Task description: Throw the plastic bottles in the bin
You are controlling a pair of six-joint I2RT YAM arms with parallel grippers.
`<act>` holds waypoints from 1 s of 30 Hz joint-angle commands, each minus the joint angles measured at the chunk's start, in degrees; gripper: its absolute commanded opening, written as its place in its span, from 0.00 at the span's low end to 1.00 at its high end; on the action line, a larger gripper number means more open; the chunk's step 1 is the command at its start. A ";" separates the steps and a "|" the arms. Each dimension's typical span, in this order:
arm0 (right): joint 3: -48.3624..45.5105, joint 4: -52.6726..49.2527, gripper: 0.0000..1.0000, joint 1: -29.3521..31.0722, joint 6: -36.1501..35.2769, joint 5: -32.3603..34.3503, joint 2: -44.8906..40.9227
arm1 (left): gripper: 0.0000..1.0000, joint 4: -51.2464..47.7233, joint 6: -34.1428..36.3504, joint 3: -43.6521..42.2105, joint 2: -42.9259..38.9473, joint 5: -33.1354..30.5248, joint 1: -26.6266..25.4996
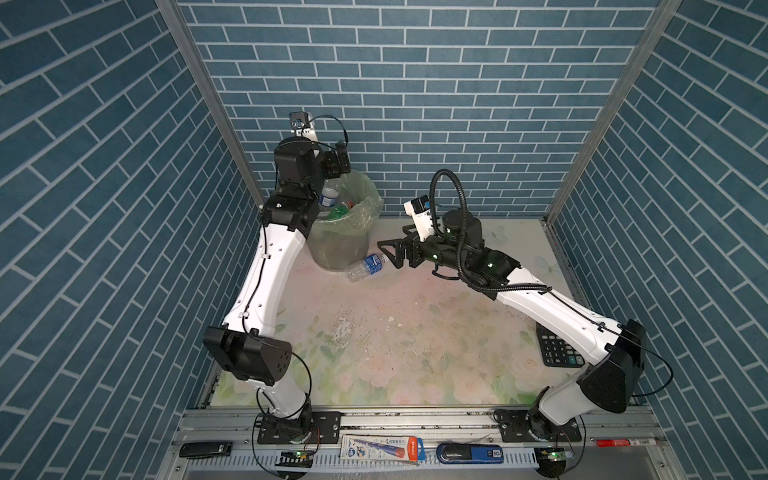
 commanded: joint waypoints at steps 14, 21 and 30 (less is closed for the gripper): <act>-6.72 3.11 0.99 -0.05 -0.29 3.61 -2.75 | 0.99 -0.08 -12.53 -14.63 -9.14 2.23 -6.84; -15.78 6.48 0.99 -2.59 1.68 4.69 -4.68 | 0.99 5.93 -15.04 -32.33 -18.34 0.74 -12.78; -19.07 12.34 0.99 -10.06 8.48 -1.23 3.19 | 0.99 9.61 -24.05 -55.36 -24.83 2.25 -14.56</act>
